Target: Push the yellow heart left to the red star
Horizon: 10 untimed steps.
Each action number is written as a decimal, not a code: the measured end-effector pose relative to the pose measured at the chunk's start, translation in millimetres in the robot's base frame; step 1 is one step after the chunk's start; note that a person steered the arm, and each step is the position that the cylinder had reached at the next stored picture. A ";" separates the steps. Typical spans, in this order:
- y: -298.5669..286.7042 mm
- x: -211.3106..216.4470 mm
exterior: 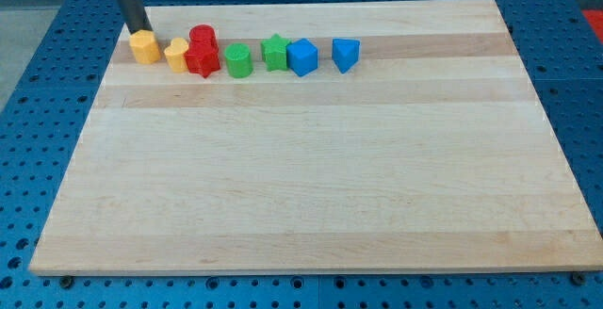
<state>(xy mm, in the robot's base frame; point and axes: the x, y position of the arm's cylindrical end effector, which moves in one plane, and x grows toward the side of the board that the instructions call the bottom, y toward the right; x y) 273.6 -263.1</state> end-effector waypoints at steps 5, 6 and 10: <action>62.4 -10.8; 83.4 -3.7; 106.4 -32.2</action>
<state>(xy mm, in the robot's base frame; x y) 241.4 -156.7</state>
